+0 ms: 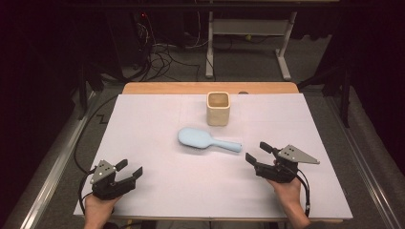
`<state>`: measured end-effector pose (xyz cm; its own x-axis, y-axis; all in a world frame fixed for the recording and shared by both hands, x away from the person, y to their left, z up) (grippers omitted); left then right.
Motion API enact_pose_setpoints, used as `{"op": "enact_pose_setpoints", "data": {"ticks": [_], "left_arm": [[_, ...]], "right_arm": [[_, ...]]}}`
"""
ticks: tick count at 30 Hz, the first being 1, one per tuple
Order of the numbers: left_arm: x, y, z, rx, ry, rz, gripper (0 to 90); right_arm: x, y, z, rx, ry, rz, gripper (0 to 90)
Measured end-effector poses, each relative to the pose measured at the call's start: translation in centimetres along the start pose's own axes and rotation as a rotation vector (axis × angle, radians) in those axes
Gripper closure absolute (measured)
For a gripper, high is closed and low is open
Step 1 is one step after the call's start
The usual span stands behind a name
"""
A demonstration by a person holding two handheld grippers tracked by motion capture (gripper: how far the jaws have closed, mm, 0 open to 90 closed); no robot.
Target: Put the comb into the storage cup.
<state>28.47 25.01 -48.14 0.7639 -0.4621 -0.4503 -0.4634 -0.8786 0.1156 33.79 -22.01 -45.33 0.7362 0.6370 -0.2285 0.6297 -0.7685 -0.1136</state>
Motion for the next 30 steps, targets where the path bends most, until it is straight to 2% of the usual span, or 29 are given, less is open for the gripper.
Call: {"op": "enact_pose_setpoints", "data": {"ticks": [23,30], "left_arm": [[0.2,-0.2,0.1,-0.016,-0.005,0.002,32.4],[0.2,0.0,0.0,0.001,-0.009,0.004,32.4]], "right_arm": [[2.8,-1.2,-0.2,0.004,-0.035,-0.045,26.2],[3.8,-1.5,-0.6,0.014,-0.053,-0.057,26.2]]}}
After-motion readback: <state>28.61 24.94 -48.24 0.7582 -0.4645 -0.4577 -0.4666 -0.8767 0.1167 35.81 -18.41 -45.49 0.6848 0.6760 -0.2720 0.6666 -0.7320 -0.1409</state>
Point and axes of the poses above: each handheld gripper's, and its own axes: x roughly forward along the jaws, z roughly out of its underside, y roughly to its right, the point moved 3 cm from there along x, roughly forward along the jaws, and after that the axes turned 3 degrees about y, right-handed, at the moved point
